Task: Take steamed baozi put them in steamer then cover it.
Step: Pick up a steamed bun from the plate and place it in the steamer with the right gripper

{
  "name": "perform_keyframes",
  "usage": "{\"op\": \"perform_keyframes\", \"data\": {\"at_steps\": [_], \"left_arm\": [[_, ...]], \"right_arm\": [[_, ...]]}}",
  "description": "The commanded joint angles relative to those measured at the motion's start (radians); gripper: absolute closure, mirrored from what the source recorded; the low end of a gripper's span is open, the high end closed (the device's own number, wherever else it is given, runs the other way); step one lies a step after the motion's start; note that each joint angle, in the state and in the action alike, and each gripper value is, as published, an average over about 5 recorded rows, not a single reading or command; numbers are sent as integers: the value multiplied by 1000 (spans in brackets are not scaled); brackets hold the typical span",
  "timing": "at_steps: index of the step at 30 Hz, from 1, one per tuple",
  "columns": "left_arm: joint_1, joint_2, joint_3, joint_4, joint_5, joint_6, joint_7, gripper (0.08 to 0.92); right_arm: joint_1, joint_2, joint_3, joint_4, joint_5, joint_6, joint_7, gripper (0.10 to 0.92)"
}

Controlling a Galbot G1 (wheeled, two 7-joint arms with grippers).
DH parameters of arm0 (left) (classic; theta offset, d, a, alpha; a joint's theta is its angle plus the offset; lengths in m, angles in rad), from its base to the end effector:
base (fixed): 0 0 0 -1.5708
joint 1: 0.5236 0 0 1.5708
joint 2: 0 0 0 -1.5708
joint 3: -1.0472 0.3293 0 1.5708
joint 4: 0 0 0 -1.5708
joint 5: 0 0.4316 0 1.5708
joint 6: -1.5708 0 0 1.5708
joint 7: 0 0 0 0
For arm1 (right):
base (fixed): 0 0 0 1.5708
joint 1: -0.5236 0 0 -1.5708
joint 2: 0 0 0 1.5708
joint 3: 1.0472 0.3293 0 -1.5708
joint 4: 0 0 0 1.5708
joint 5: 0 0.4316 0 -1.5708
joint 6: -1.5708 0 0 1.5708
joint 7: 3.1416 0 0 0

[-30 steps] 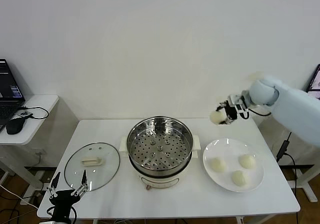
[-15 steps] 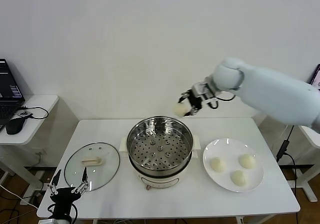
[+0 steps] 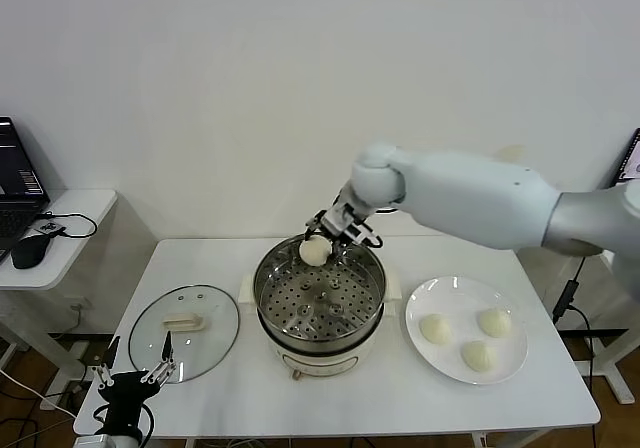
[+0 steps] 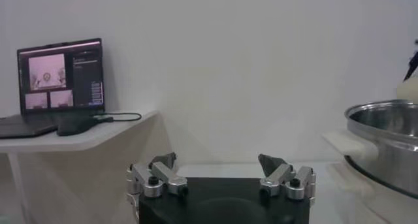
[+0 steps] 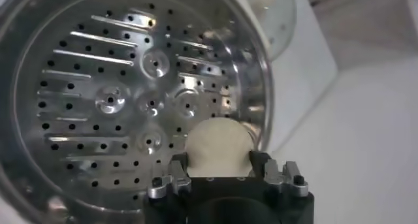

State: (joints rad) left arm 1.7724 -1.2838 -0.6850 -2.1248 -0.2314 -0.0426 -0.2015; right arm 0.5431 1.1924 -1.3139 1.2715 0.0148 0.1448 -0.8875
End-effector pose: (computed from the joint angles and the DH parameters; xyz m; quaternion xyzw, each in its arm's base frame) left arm 0.2171 0.0855 -0.3012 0.0869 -0.9937 -0.0522 0.0486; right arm 0.5732 0.2010 -0.0975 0.6129 -0.3205 0.7213 0.0361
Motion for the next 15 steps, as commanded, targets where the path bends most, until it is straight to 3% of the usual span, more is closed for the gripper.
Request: {"op": "perform_keyframes", "data": {"at_steps": [1, 15], "left_arm": [[-2, 1, 2, 5, -1, 0, 0, 177], [-12, -1, 7, 12, 5, 1, 2, 177]], "right_arm": [[-32, 57, -38, -47, -144, 92, 8, 423], [-95, 72, -4, -130, -220, 166, 47, 401]]}}
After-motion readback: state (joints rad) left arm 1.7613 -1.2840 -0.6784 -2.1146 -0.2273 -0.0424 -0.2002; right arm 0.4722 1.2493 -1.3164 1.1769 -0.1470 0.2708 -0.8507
